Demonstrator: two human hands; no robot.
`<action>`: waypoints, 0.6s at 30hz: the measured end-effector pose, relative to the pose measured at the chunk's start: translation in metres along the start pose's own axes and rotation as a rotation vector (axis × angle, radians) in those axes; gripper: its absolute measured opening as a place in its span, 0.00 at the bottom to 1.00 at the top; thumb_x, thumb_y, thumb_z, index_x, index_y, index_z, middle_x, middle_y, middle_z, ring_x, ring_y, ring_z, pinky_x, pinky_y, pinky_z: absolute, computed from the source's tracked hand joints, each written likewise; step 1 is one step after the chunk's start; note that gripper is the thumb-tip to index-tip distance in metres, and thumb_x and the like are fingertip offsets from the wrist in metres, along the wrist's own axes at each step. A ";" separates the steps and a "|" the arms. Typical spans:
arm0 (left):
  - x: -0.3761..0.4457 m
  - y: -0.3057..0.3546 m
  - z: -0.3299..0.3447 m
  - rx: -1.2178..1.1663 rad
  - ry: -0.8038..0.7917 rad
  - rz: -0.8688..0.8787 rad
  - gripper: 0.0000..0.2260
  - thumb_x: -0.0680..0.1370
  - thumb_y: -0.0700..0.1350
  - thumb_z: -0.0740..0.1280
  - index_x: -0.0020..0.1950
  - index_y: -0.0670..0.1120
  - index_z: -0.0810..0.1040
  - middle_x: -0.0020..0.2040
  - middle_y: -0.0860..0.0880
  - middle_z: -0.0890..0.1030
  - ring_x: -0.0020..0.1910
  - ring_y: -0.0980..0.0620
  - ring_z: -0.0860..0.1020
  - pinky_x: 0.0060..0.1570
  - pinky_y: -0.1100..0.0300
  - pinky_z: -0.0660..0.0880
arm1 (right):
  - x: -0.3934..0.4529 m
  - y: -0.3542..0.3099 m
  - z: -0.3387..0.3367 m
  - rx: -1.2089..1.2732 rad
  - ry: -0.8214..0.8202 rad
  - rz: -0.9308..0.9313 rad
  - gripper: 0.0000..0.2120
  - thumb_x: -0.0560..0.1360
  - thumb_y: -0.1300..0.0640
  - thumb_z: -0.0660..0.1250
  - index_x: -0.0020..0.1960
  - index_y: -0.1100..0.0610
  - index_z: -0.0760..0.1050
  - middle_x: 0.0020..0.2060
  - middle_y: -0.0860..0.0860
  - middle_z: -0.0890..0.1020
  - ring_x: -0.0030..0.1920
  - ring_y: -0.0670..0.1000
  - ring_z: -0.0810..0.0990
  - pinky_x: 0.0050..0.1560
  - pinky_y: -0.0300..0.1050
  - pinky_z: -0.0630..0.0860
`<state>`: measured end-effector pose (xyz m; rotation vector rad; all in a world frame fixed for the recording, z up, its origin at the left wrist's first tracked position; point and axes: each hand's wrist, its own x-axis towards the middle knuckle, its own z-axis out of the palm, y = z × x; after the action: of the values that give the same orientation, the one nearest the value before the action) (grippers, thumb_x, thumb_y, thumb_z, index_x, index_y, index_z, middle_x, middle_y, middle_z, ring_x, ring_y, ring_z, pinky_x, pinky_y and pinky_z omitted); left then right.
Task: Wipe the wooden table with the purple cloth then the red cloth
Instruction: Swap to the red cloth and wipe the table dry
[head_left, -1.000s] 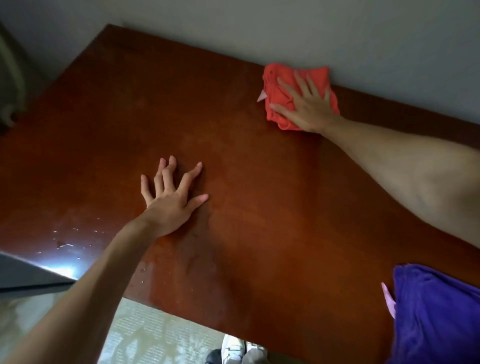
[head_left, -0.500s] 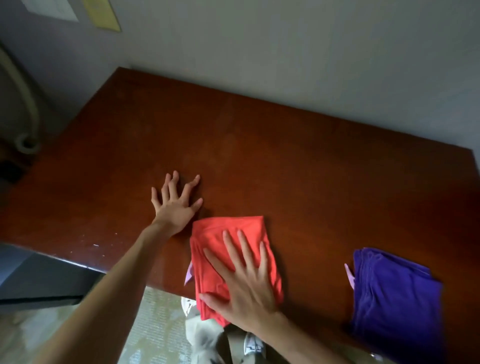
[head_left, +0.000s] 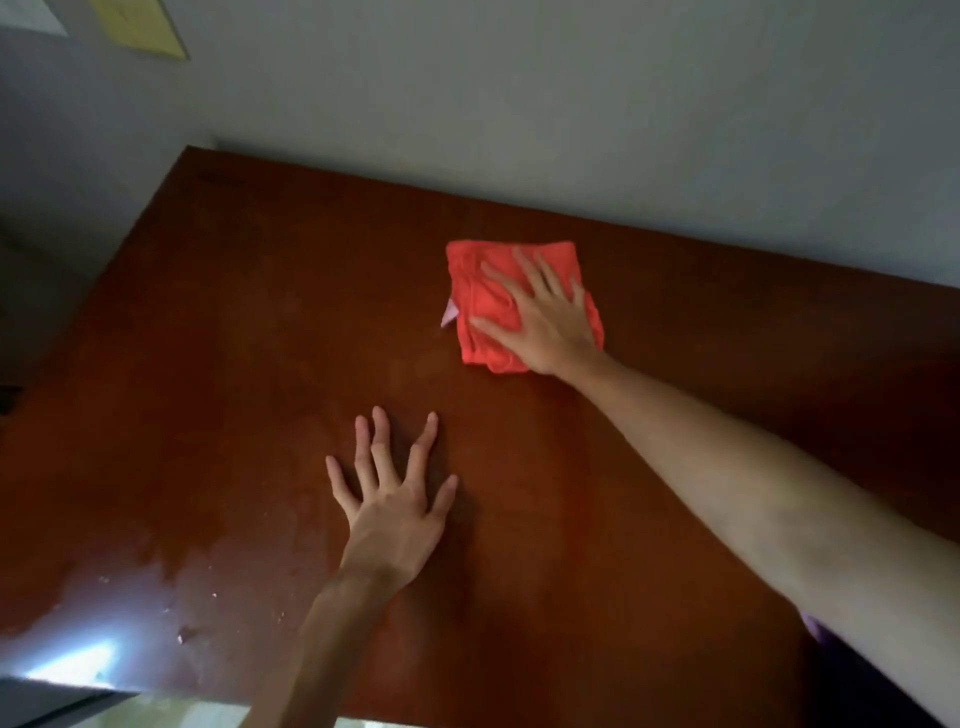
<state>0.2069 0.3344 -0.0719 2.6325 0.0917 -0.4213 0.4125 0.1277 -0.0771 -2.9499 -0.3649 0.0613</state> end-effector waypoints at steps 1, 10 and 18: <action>0.000 -0.001 0.001 0.034 -0.011 0.008 0.28 0.81 0.64 0.48 0.78 0.66 0.39 0.79 0.48 0.31 0.73 0.52 0.23 0.70 0.39 0.27 | 0.026 0.001 -0.003 0.000 0.003 0.034 0.39 0.74 0.22 0.53 0.82 0.35 0.58 0.85 0.49 0.55 0.84 0.54 0.54 0.79 0.67 0.53; 0.000 -0.001 0.005 0.097 -0.043 0.023 0.28 0.82 0.62 0.44 0.77 0.62 0.32 0.76 0.44 0.25 0.72 0.45 0.20 0.68 0.34 0.26 | 0.075 -0.011 -0.007 -0.002 -0.003 0.169 0.37 0.78 0.25 0.57 0.83 0.36 0.53 0.85 0.48 0.52 0.84 0.56 0.50 0.80 0.67 0.47; 0.004 -0.010 -0.020 -0.438 -0.090 -0.026 0.29 0.81 0.62 0.56 0.79 0.59 0.50 0.81 0.56 0.41 0.77 0.60 0.32 0.72 0.50 0.27 | -0.066 -0.061 0.006 -0.009 -0.010 0.104 0.42 0.73 0.22 0.46 0.83 0.37 0.54 0.85 0.51 0.54 0.84 0.58 0.51 0.79 0.68 0.50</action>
<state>0.2145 0.3522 -0.0610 2.1811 0.1691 -0.4685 0.3332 0.1705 -0.0716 -2.9770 -0.2135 0.0872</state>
